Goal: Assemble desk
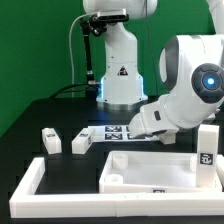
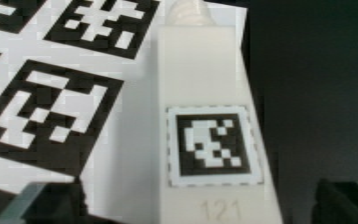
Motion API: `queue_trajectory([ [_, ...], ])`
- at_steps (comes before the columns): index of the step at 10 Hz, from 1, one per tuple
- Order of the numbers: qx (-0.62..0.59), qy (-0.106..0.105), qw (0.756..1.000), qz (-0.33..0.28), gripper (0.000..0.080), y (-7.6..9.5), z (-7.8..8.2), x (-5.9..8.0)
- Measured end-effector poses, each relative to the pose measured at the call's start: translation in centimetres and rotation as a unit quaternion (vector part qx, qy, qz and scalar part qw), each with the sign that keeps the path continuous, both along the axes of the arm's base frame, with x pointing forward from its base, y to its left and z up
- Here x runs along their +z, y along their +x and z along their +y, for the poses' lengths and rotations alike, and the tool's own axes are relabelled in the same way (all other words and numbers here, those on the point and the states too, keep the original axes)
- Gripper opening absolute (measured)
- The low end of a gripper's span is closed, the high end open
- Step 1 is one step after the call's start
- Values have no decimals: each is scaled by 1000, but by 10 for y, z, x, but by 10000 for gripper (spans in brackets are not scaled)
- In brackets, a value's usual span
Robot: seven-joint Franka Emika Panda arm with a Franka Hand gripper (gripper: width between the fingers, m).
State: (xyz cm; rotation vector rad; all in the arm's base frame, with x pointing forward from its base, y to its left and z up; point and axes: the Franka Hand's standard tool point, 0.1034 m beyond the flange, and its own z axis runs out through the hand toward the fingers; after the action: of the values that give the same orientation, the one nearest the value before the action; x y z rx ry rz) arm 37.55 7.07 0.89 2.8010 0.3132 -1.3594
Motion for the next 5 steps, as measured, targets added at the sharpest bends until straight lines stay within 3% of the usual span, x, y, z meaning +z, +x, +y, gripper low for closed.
queue_trajectory([
  [2,-1,0,1000,0,388,0,-1,0],
  [3,-2,0,1000,0,388,0,-1,0],
  [4,-2,0,1000,0,288,0,-2,0],
  [5,-2,0,1000,0,288,0,-2,0],
])
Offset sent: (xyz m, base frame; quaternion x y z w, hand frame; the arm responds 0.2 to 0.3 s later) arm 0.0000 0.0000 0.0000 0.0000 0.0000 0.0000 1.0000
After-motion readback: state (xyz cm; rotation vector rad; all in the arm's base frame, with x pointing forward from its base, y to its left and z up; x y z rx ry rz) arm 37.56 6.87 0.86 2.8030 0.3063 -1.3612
